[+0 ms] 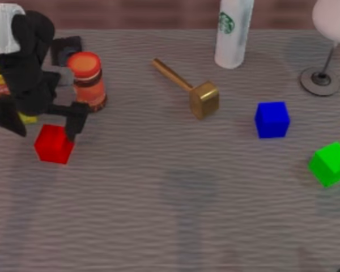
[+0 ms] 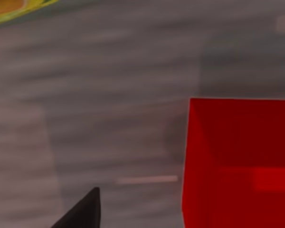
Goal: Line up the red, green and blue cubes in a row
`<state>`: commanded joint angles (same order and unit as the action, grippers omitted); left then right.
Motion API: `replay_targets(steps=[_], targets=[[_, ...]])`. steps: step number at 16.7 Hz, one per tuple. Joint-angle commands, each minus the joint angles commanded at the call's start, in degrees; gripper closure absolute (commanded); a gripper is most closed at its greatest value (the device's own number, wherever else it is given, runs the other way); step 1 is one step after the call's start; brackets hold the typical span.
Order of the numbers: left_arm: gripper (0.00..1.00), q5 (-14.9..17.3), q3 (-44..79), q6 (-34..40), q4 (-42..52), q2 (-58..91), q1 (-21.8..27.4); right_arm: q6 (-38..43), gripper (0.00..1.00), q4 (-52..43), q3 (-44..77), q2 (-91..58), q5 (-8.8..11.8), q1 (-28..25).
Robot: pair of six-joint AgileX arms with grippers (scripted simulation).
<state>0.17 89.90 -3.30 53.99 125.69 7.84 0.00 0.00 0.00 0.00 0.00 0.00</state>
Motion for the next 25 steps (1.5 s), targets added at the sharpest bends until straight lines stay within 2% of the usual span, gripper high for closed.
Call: replay_targets(steps=[4,8,21,25], targets=[[0.00,0.03,-4.17,-0.01,-7.47,3.40,0.04,0.00,0.00,0.00,0.00,0.00,0.00,0.00],[0.00,0.04,-4.46,-0.01,-7.91,3.67,0.04,0.00,0.00,0.00,0.00,0.00,0.00,0.00],[0.98,0.04,-4.46,-0.01,-7.91,3.67,0.04,0.00,0.00,0.00,0.00,0.00,0.00,0.00],[1.00,0.04,-4.46,-0.01,-7.91,3.67,0.04,0.00,0.00,0.00,0.00,0.00,0.00,0.00]])
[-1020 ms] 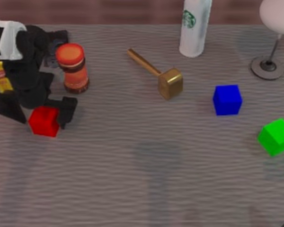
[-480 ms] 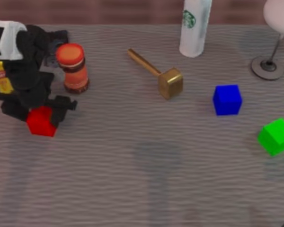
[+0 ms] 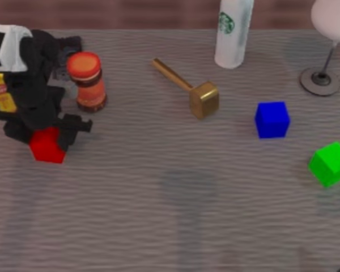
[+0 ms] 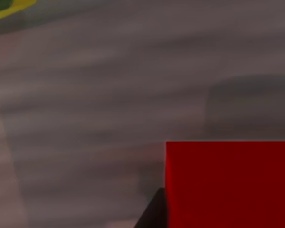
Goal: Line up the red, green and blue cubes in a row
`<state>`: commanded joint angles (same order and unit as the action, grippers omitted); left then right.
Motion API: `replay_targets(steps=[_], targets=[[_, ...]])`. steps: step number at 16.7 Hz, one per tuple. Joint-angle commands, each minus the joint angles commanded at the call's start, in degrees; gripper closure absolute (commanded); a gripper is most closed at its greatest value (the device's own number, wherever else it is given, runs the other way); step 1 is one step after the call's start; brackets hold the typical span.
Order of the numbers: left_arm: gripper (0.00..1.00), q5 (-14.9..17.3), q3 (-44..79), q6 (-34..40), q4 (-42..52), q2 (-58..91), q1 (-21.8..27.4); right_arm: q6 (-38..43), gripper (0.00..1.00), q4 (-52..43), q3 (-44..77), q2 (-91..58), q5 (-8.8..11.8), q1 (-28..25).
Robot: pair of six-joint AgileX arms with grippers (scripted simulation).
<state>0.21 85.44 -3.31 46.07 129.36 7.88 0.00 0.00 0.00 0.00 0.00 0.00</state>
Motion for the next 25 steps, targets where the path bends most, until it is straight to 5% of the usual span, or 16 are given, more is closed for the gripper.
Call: replay_targets(steps=[19,25], targets=[[1.00,-0.02,7.80,0.20,13.72,-7.00,-0.73,0.00,0.00,0.00,0.00,0.00,0.00,0.00],[1.00,-0.32,2.74,12.66,13.32,-11.47,9.11,0.00,0.00,0.00,0.00,0.00,0.00,0.00]])
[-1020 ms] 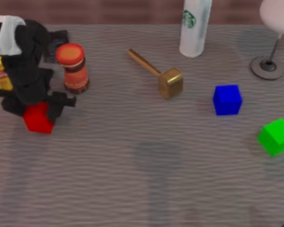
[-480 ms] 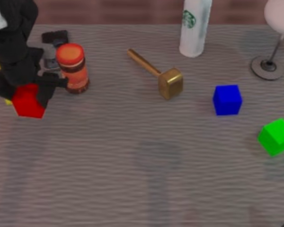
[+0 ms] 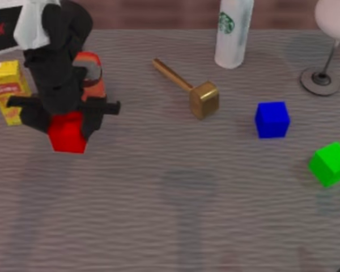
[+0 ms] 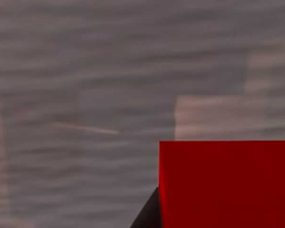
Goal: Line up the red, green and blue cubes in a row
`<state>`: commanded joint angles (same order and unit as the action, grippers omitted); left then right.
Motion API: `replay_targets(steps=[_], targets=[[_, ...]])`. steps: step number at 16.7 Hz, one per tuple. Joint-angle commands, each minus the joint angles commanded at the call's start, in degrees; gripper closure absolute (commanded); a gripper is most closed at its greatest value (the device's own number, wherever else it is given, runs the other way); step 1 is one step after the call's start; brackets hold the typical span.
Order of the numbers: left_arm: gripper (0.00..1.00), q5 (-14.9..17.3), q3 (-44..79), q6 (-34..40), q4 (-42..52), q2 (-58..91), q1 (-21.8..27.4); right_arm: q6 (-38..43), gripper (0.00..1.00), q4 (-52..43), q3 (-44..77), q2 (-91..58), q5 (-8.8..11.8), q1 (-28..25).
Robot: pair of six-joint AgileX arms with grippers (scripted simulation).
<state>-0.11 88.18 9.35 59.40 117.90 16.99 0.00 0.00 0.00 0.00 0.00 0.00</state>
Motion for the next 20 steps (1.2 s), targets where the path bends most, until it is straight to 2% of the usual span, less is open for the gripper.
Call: replay_targets(steps=[6,9,16,20], targets=[[1.00,-0.38,-9.04,21.97,-0.70,-7.63,15.56,0.00,0.00,0.00,0.00,0.00,0.00,0.00],[1.00,-0.60,-11.94,27.68,-1.29,-10.59,20.52,0.00,0.00,0.00,0.00,0.00,0.00,0.00],[1.00,-0.62,-12.86,28.20,-2.31,-10.50,21.10,0.00,0.00,0.00,0.00,0.00,0.00,0.00],[1.00,-0.59,-17.27,28.23,-9.95,-7.63,21.09,0.00,0.00,0.00,0.00,0.00,0.00,0.00]])
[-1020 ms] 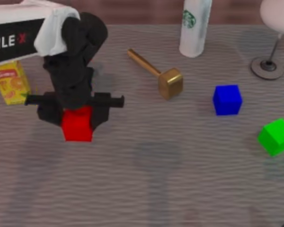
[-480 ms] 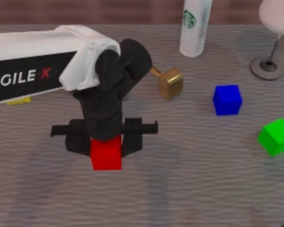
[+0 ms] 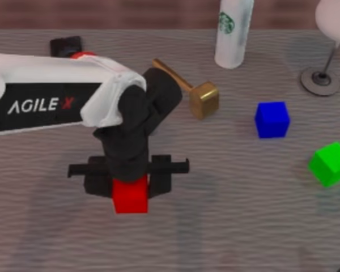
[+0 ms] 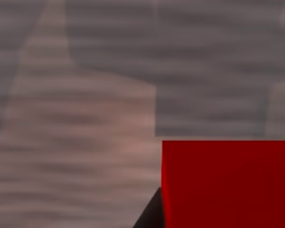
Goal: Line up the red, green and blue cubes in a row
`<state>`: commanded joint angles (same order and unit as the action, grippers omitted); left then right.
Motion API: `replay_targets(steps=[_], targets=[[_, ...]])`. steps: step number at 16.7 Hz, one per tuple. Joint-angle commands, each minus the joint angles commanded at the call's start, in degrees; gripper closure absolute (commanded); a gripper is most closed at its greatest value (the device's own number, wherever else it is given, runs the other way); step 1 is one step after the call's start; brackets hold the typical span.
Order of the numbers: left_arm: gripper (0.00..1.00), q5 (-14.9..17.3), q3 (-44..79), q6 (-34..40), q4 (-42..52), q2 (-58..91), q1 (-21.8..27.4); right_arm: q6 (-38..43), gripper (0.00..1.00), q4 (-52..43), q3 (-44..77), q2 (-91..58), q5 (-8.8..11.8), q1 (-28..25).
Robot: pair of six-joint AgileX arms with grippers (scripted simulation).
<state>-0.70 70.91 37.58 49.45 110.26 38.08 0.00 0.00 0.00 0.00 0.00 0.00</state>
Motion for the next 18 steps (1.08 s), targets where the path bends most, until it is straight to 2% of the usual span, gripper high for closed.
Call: replay_targets(steps=[3,8,18], targets=[[1.00,0.00,-3.27,0.03,-5.57,2.28,0.05,0.00,0.00,0.00,0.00,0.00,0.00,0.00],[1.00,-0.02,-3.92,0.04,-6.52,2.78,0.09,0.00,0.00,0.00,0.00,0.00,0.00,0.00],[0.25,-0.02,-3.92,0.04,-6.52,2.78,0.09,0.00,0.00,0.00,0.00,0.00,0.00,0.00]])
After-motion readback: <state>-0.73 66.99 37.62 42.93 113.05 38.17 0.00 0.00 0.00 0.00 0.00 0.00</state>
